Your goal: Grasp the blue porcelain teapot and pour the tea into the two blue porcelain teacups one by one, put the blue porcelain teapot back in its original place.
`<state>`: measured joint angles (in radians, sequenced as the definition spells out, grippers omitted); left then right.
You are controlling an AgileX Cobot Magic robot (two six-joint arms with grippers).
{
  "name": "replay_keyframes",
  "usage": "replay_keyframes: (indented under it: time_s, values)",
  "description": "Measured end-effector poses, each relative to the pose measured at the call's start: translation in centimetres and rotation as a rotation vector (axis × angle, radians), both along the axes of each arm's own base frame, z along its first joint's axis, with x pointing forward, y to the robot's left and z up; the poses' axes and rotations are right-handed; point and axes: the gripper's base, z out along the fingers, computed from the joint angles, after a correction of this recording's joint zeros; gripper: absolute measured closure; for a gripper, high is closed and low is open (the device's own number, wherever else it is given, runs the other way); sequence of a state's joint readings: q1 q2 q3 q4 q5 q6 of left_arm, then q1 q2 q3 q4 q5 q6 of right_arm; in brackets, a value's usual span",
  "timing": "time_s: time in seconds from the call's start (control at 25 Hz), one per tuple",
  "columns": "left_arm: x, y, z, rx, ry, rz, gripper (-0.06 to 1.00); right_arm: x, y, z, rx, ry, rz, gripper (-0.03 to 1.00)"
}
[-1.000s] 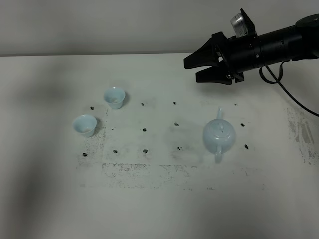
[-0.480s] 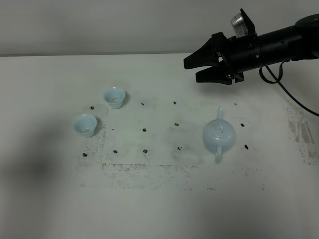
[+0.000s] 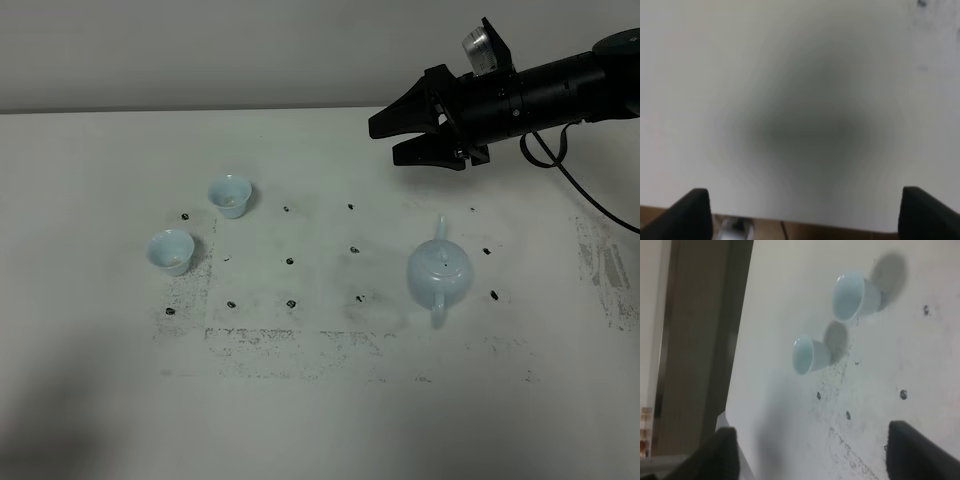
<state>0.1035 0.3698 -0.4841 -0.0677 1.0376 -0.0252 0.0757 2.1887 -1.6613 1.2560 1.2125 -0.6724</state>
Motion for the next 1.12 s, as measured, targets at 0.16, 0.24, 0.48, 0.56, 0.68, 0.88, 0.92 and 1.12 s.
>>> replay_keyframes:
  time_s: [0.16,0.24,0.48,0.56,0.68,0.88,0.92,1.12]
  values:
    - [-2.3,-0.3,-0.1,0.013,-0.141,-0.001,0.22,0.0,0.0,0.0,0.0,0.0,0.0,0.37]
    - [-3.5,-0.4,-0.2,0.02,-0.212,-0.002,0.22,0.0,0.0,0.0,0.0,0.0,0.0,0.37]
    - [-5.0,-0.6,-0.2,0.03,-0.317,-0.003,0.22,0.0,0.0,0.1,-0.001,-0.005,0.001,0.37]
    - [-5.1,-0.6,-0.2,0.03,-0.32,-0.003,0.22,0.3,0.0,0.5,-0.004,-0.026,0.004,0.37]
    - [-5.1,-0.6,-0.2,0.032,-0.32,-0.005,0.22,1.4,-0.7,2.6,-0.025,-0.093,-0.007,0.37]
    - [-5.1,-0.6,-0.2,0.032,-0.32,-0.005,0.22,2.9,-3.2,6.5,-0.236,-0.158,-0.072,0.37]
    - [-5.1,-0.6,-0.2,0.032,-0.32,-0.005,0.22,3.0,-3.7,7.1,-0.312,-0.172,-0.082,0.37]
    - [-5.1,-0.6,-0.2,0.032,-0.32,-0.005,0.22,1.7,-6.1,9.8,-0.622,-0.196,-0.156,0.38]
